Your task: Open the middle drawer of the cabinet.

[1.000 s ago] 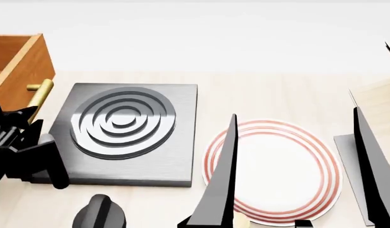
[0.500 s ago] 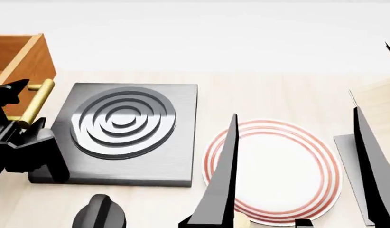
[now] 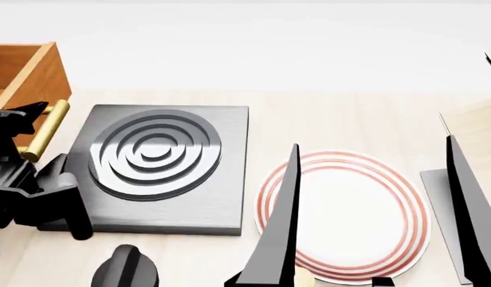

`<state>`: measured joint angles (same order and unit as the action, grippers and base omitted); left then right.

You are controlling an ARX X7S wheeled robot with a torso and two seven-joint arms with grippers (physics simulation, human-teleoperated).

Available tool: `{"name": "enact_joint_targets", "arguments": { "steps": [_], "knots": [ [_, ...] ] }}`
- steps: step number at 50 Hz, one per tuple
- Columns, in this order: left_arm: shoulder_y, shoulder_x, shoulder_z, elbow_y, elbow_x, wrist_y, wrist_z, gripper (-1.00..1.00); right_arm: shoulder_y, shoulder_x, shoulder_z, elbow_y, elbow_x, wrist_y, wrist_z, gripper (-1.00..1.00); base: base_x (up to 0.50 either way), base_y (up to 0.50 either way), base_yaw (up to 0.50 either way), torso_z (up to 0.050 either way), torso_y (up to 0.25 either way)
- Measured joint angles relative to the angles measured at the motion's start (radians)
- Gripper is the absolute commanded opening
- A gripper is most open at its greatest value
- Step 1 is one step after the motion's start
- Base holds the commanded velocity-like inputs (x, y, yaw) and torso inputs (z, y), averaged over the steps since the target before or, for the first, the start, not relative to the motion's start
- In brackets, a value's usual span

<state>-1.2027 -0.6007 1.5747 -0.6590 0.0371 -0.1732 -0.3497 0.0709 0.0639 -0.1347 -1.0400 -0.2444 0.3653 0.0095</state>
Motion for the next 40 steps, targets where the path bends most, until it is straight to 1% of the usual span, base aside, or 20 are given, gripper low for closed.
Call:
{"name": "enact_joint_targets", "arguments": {
  "steps": [9,17,29,40],
  "knots": [
    [0.033,0.017,0.006,-0.032,0.006,0.019,0.003,1.0,-0.006,-0.002,0.001,0.0,-0.002,-0.007,-0.002,1.0,0.0,0.0,0.0,0.0,0.0],
    [0.036,0.01,-0.014,-0.009,0.003,0.022,-0.03,1.0,-0.009,0.001,0.001,0.005,0.002,-0.013,0.002,1.0,0.0,0.0,0.0,0.0,0.0],
    [0.012,-0.067,-0.079,0.206,-0.017,-0.037,-0.094,1.0,-0.006,0.01,-0.003,0.009,0.01,-0.011,0.014,1.0,0.0,0.0,0.0,0.0,0.0],
    [-0.017,-0.147,-0.16,0.428,-0.085,-0.099,-0.119,1.0,0.001,0.016,-0.007,0.009,0.015,-0.003,0.021,1.0,0.0,0.0,0.0,0.0,0.0]
  ]
}}
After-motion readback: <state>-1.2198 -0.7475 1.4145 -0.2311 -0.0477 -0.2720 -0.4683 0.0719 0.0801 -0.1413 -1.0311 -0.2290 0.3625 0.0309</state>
